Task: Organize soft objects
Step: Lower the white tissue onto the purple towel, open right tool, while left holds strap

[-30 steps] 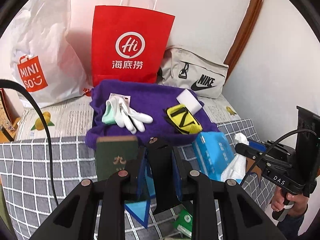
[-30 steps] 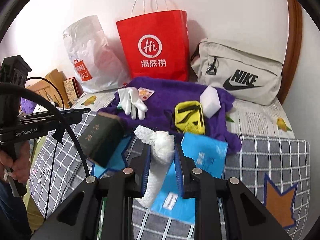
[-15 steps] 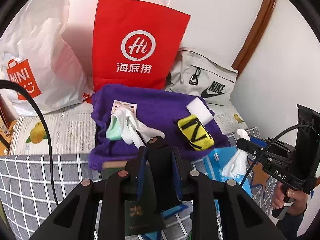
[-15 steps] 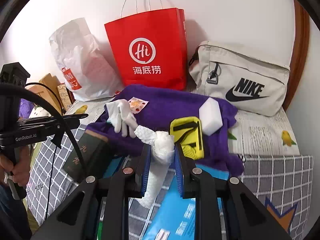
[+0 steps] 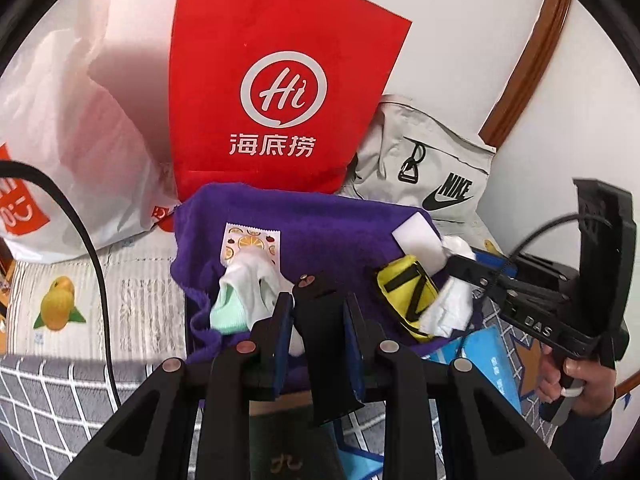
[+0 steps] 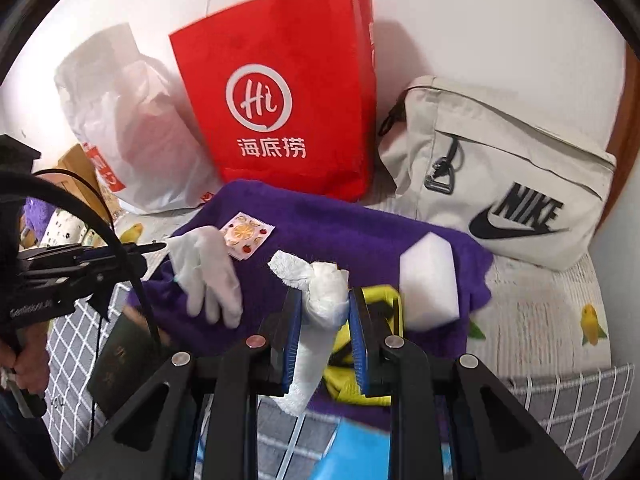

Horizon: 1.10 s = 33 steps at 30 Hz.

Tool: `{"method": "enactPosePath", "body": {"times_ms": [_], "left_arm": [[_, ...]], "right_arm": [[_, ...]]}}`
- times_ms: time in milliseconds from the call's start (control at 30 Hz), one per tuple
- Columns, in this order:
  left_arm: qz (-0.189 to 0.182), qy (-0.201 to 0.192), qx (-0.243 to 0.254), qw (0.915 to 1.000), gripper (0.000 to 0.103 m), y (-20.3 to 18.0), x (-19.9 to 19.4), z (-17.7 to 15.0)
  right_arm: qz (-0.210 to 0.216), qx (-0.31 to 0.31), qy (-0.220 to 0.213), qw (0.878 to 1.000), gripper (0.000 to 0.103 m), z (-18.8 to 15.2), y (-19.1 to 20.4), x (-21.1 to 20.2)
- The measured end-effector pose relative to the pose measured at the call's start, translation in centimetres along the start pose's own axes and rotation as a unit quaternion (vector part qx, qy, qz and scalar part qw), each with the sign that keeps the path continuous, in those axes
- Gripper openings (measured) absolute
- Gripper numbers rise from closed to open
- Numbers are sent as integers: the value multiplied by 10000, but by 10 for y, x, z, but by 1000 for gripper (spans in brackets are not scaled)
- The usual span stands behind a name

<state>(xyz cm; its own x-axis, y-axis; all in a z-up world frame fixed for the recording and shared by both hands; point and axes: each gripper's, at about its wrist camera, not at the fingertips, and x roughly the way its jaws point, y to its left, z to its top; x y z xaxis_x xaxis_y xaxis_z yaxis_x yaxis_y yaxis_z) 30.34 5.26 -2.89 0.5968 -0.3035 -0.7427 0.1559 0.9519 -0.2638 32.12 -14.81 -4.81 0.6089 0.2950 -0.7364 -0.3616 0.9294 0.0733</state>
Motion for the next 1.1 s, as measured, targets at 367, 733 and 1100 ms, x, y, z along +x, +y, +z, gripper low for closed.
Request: {"method": "enactPosePath", "body": {"times_ms": [367,733,1100], "left_arm": [[20,148,-15,9999,24,13,25,14],[46,331,-6,9994,24,21,41,15],[-68,466,53,9989,24,14,53,23]], "right_arm": [[-11,-129,542,9984,23,23,-4,74],[76,-166,1096,9938,29,18,-6,111],[82,-138,894,9959,54,16,-12,83]]}}
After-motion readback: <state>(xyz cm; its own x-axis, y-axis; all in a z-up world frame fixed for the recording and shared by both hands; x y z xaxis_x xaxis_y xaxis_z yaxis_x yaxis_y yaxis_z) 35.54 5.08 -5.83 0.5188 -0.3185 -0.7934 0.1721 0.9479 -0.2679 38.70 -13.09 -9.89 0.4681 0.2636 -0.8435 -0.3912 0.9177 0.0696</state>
